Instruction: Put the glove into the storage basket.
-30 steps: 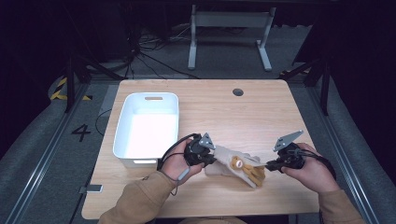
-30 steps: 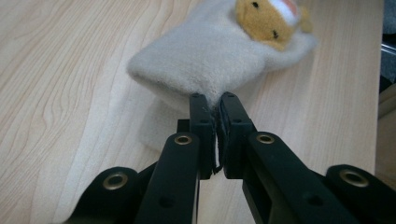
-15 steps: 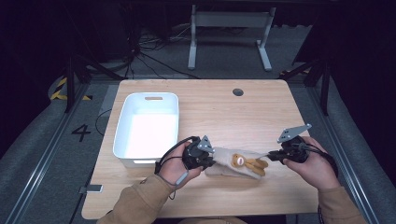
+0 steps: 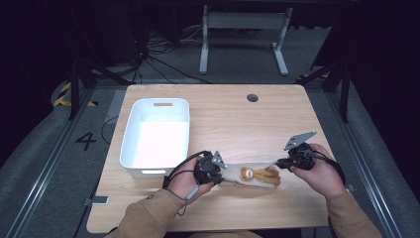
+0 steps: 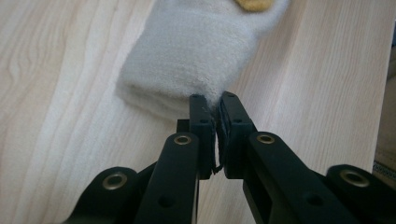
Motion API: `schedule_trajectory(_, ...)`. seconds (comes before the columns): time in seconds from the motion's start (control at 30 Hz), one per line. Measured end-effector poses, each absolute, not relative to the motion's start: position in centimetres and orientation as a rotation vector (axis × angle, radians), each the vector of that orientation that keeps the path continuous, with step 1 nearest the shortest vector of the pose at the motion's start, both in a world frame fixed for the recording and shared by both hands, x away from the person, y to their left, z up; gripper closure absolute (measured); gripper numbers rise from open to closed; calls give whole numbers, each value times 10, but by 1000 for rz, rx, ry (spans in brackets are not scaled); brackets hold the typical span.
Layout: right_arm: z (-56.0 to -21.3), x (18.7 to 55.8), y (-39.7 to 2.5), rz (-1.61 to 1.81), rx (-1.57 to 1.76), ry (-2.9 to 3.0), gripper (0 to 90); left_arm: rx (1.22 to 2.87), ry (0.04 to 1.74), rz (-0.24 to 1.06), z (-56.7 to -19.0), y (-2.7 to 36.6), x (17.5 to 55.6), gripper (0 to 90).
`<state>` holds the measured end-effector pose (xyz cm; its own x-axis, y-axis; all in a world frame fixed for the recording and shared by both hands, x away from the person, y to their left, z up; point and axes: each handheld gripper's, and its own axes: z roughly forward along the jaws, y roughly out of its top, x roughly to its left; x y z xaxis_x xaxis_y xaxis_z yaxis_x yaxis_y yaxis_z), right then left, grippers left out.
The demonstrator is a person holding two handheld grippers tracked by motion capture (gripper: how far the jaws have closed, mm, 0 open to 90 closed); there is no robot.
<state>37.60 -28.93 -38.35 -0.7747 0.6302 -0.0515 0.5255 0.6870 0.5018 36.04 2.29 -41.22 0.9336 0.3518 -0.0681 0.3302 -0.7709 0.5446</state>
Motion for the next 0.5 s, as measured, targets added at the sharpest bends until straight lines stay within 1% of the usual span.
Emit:
schedule_trajectory(0.2,-391,379,-287,680,925,2689,863,2546,479,49,-417,21,361,860)
schedule_trajectory(0.4,-391,379,-284,717,909,2641,863,2548,479,124,-413,22,360,861)
schedule_trajectory(0.5,-390,380,-284,758,919,2605,863,2560,477,124,-412,21,358,860)
